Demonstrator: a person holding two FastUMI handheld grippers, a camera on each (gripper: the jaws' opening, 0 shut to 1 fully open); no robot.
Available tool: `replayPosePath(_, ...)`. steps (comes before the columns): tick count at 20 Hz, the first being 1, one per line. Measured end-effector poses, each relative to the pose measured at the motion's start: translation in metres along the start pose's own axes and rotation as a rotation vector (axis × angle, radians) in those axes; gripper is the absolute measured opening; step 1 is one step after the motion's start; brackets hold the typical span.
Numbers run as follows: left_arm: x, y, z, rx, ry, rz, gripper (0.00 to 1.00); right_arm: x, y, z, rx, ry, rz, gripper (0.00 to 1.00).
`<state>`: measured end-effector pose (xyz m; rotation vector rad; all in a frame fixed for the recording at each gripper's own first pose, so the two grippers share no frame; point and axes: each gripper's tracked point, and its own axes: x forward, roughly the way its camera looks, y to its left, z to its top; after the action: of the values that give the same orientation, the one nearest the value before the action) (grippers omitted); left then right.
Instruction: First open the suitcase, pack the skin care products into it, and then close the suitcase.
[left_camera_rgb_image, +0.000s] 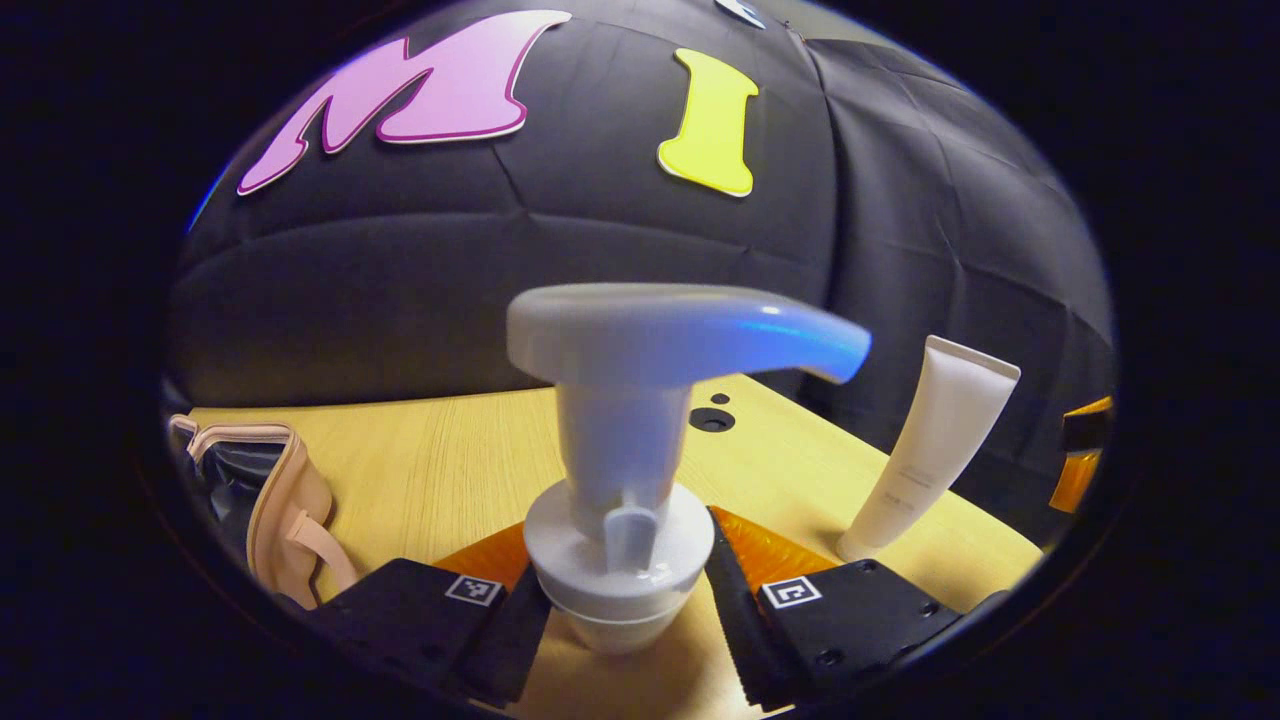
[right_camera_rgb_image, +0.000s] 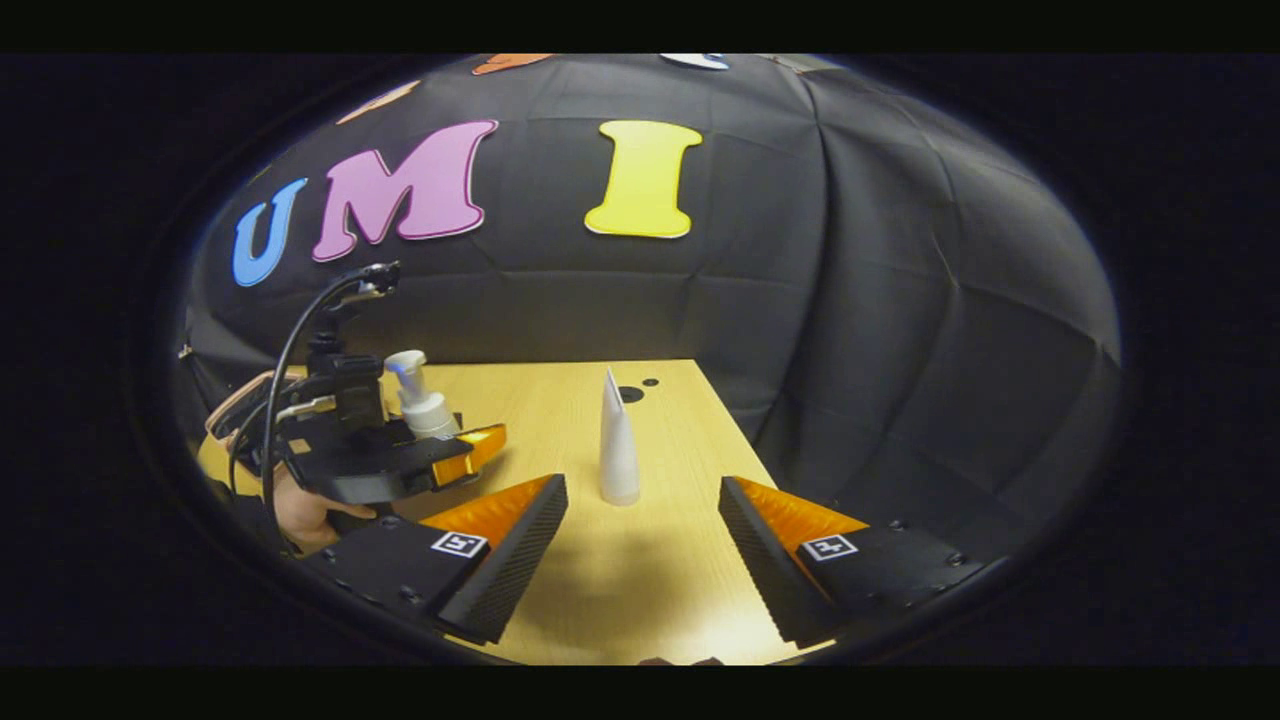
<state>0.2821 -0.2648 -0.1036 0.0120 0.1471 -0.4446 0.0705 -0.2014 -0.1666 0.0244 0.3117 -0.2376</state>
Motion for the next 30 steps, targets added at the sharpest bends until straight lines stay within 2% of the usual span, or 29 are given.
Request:
replayPosePath(1, 0.003, 0.004, -0.001, -0.001, -0.002, 0.005, 0.77, 0.007, 0.004, -0.002, -0.008, -0.001, 0.003, 0.98)
replayPosePath(3, 0.005, 0.002, 0.002, -0.027, -0.017, -0.024, 0.65, 0.023, 0.008, -0.007, -0.03, -0.007, -0.001, 0.98)
replayPosePath(5, 0.002, 0.0, 0.0, -0.037, -0.013, -0.051, 0.64, 0.046, 0.014, -0.012, -0.038, -0.015, 0.0, 0.98)
replayPosePath(7, -0.013, 0.009, -0.004, -0.032, 0.0, -0.033, 0.63, 0.078, 0.017, -0.019, -0.003, -0.006, -0.015, 0.98)
replayPosePath(11, -0.058, 0.022, 0.005, -0.043, -0.024, -0.009, 0.63, 0.117, 0.013, -0.025, 0.055, -0.007, -0.057, 0.98)
replayPosePath(15, -0.097, 0.031, 0.01, -0.074, -0.013, 0.011, 0.63, 0.14, 0.016, -0.03, 0.004, -0.006, -0.065, 0.97)
replayPosePath(16, -0.106, 0.033, 0.008, -0.094, -0.009, 0.018, 0.63, 0.144, 0.015, -0.035, -0.013, 0.002, -0.082, 0.92)
replayPosePath(17, -0.111, 0.035, 0.007, -0.107, -0.007, 0.026, 0.63, 0.148, 0.011, -0.04, -0.022, 0.02, -0.109, 0.68)
replayPosePath(20, -0.128, 0.043, 0.002, -0.144, 0.001, 0.051, 0.63, 0.15, 0.016, -0.05, 0.002, 0.048, -0.105, 0.51)
replayPosePath(21, -0.133, 0.046, 0.001, -0.157, -0.001, 0.055, 0.63, 0.151, 0.017, -0.047, -0.002, 0.036, -0.105, 0.5)
replayPosePath(22, -0.139, 0.05, 0.0, -0.159, -0.002, 0.062, 0.66, 0.154, 0.007, -0.045, -0.027, 0.029, -0.151, 0.42)
replayPosePath(23, -0.149, 0.059, 0.0, -0.151, -0.002, 0.08, 0.63, 0.15, 0.005, -0.046, -0.036, 0.026, -0.161, 0.35)
replayPosePath(25, -0.165, 0.067, 0.011, -0.159, -0.031, 0.075, 0.62, 0.141, 0.013, -0.052, -0.035, 0.058, -0.138, 0.34)
replayPosePath(26, -0.173, 0.071, 0.015, -0.161, -0.039, 0.071, 0.62, 0.132, 0.016, -0.047, -0.051, 0.053, -0.138, 0.29)
replayPosePath(27, -0.184, 0.077, 0.019, -0.16, -0.047, 0.074, 0.62, 0.123, 0.019, -0.039, -0.071, 0.03, -0.137, 0.34)
replayPosePath(30, -0.221, 0.102, 0.035, -0.185, -0.069, 0.085, 0.62, 0.08, 0.051, -0.006, -0.109, -0.032, -0.105, 0.34)
